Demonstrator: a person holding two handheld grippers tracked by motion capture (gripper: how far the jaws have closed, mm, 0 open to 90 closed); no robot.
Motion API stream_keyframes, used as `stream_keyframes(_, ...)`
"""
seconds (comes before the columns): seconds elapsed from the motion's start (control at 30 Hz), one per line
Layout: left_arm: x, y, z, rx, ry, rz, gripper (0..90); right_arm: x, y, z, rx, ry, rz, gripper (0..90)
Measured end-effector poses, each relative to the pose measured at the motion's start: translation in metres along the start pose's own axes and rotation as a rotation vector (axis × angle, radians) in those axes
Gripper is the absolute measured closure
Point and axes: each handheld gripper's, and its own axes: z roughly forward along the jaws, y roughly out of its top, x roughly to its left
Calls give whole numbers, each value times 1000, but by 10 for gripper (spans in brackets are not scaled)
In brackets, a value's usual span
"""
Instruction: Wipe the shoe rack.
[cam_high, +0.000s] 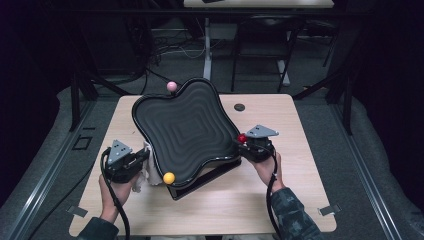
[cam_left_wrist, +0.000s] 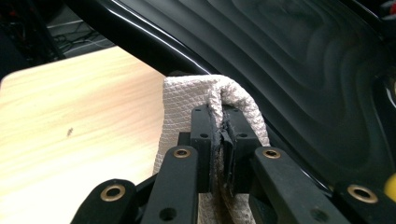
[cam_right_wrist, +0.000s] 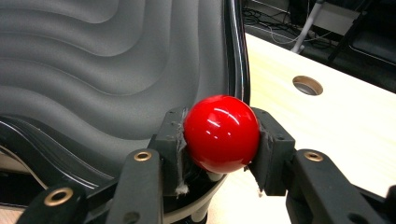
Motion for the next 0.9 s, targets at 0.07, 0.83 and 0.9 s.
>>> stream_keyframes(0.07,-3,-2,-2,7,-6,5,839,0,0,0,1,0,0,597)
stream_keyframes(0.83,-25,-15,-17,30,-56,51,838,1,0,0,2,-5,-2,596)
stream_keyframes(0.9,-28,-16,-18,29,-61,57,838,1,0,1,0,-11,-4,597)
